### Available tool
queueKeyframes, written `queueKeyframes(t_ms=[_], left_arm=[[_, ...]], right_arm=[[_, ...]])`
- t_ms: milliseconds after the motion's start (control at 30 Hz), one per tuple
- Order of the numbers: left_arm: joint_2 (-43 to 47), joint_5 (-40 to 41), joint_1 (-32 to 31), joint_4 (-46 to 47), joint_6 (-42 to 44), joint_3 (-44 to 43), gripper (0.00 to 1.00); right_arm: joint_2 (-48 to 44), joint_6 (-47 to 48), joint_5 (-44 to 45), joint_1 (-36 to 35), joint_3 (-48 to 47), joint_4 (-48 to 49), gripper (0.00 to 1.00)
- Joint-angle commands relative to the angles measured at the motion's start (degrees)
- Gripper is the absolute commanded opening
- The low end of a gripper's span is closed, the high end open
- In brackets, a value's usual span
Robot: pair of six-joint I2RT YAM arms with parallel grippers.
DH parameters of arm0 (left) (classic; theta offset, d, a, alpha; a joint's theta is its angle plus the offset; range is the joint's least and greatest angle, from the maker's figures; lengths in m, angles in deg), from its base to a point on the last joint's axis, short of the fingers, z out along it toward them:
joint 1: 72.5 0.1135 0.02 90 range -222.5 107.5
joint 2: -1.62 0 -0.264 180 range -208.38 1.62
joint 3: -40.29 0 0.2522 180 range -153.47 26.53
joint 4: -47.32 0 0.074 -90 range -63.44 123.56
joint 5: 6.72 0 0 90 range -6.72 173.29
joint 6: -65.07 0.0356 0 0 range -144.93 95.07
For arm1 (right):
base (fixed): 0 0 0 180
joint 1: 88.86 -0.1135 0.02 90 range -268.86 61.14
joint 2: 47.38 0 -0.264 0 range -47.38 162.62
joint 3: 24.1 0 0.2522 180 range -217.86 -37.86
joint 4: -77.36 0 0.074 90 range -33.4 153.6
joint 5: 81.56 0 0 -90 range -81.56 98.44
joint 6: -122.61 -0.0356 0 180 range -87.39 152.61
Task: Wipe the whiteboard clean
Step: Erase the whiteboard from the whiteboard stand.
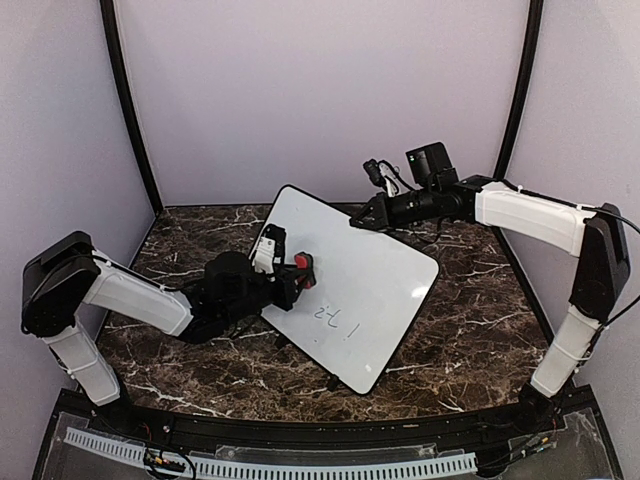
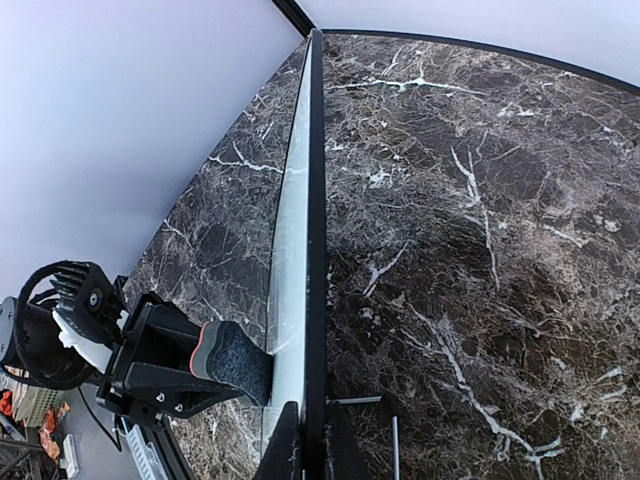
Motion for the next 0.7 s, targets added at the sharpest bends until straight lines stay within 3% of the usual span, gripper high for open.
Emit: queueKeyframes(t_ms=[0,300,667], left_arm=[[-1.4,-2.0,-0.3,-4.2,-0.2,2.4,0.0],[1.2,-2.2,-1.2,-2.6,-3.2,11.8,0.0],[-2.2,1.8,-2.0,-3.5,-1.6,4.4,0.0]], right_arm=[[3.5,4.9,-2.0,-3.0,2.7,-4.1,0.0],[4.3,4.9,-2.4,-3.0,2.5,-3.5,0.0],[3.6,4.5,-2.1,-3.0,3.0,-3.6,0.0]])
